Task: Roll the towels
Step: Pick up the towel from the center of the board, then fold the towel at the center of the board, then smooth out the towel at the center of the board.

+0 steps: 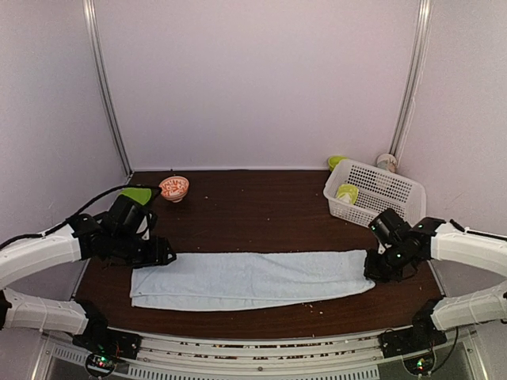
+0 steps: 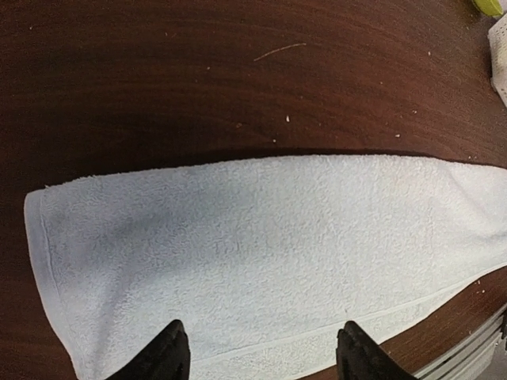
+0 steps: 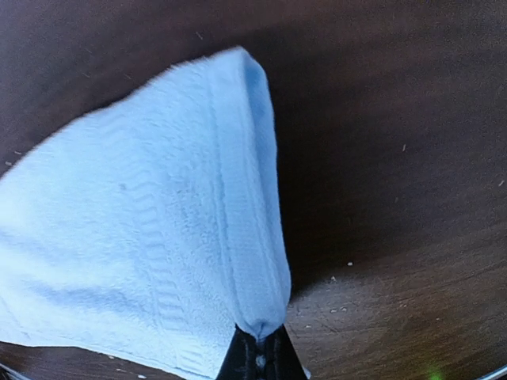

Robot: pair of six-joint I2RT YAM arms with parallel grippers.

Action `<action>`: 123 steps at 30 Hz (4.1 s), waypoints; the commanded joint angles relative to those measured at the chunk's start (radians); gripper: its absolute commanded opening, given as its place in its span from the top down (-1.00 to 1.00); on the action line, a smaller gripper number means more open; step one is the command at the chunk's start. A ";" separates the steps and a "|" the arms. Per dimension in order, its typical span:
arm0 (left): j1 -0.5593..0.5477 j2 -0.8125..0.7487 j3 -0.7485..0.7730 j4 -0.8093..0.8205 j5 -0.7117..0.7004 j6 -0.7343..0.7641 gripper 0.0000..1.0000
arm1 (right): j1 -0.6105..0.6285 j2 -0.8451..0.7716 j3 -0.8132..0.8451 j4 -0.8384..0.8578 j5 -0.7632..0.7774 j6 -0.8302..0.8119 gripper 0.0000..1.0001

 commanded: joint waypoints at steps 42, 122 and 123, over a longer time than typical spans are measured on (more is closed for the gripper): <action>-0.098 -0.090 -0.006 0.009 -0.137 -0.106 -0.24 | 0.537 0.386 0.710 0.313 0.049 -0.270 1.00; -0.298 0.438 0.002 0.144 0.034 -0.038 0.91 | 0.504 0.542 0.373 0.221 -0.030 -0.224 0.13; -0.300 0.423 0.000 0.137 0.035 -0.037 1.00 | 0.495 0.525 0.388 0.212 -0.016 -0.232 0.08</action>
